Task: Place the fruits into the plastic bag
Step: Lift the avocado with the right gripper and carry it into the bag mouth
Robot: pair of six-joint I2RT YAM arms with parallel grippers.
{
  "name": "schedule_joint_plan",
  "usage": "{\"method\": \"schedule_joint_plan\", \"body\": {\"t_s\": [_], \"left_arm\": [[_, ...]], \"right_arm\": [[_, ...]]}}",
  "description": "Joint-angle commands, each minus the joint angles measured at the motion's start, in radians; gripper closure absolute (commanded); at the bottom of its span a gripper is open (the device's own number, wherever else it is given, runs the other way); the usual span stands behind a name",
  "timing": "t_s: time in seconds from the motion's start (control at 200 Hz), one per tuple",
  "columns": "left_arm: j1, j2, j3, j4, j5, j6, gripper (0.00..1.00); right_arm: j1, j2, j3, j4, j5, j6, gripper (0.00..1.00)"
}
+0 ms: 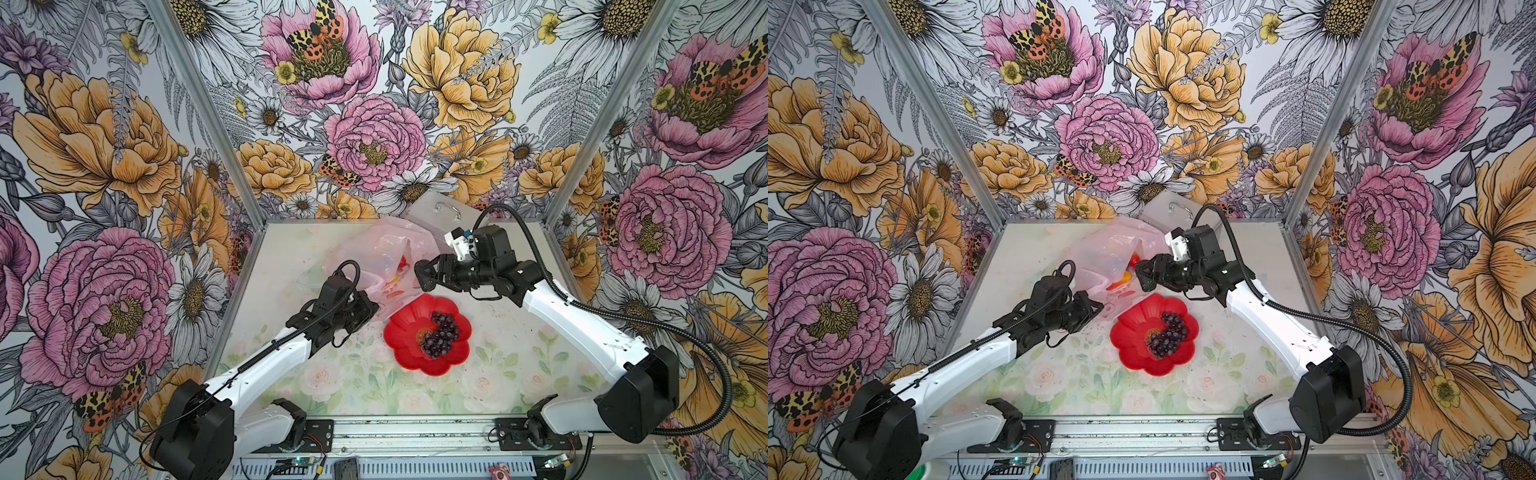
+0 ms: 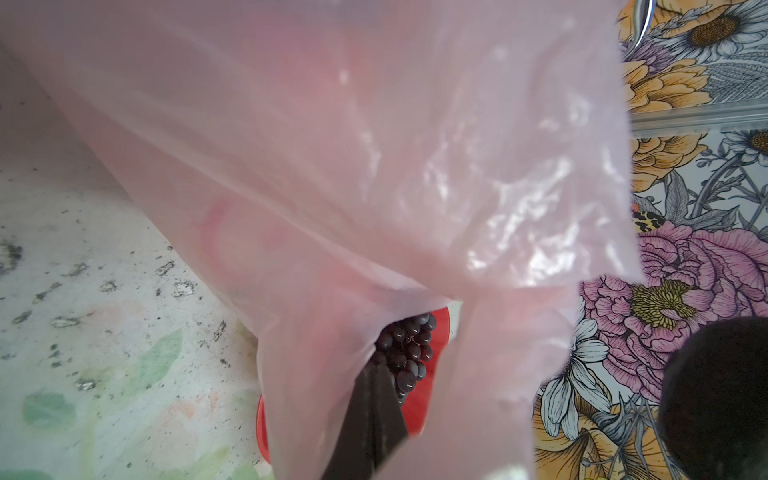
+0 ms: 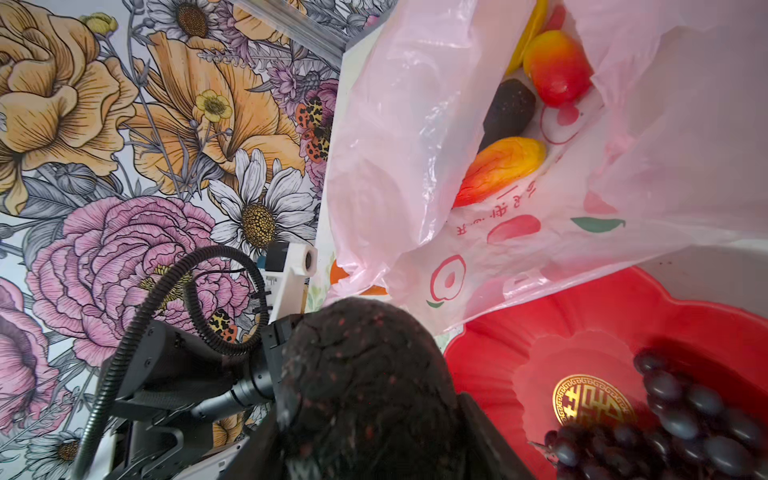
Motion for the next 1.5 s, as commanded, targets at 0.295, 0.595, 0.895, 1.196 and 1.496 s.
{"method": "schedule_joint_plan", "body": {"t_s": [0.295, 0.595, 0.895, 1.196, 1.496], "left_arm": [[0.015, -0.005, 0.022, 0.009, -0.006, 0.0, 1.0], [0.016, 0.007, 0.069, 0.002, -0.011, -0.005, 1.0], [0.019, 0.007, 0.115, -0.028, -0.007, 0.009, 1.0], [0.023, -0.003, 0.133, -0.047, 0.004, 0.027, 1.0], [0.028, -0.007, 0.14, -0.07, 0.028, 0.057, 1.0]], "right_arm": [[-0.078, 0.048, -0.089, 0.353, 0.036, 0.431, 0.52], [-0.06, 0.179, -0.111, 0.452, 0.041, 0.544, 0.53], [0.004, 0.361, -0.054, 0.547, 0.023, 0.616, 0.53], [0.073, 0.576, 0.167, 0.541, 0.013, 0.64, 0.52], [0.075, 0.817, 0.461, 0.509, 0.051, 0.685, 0.52]]}}
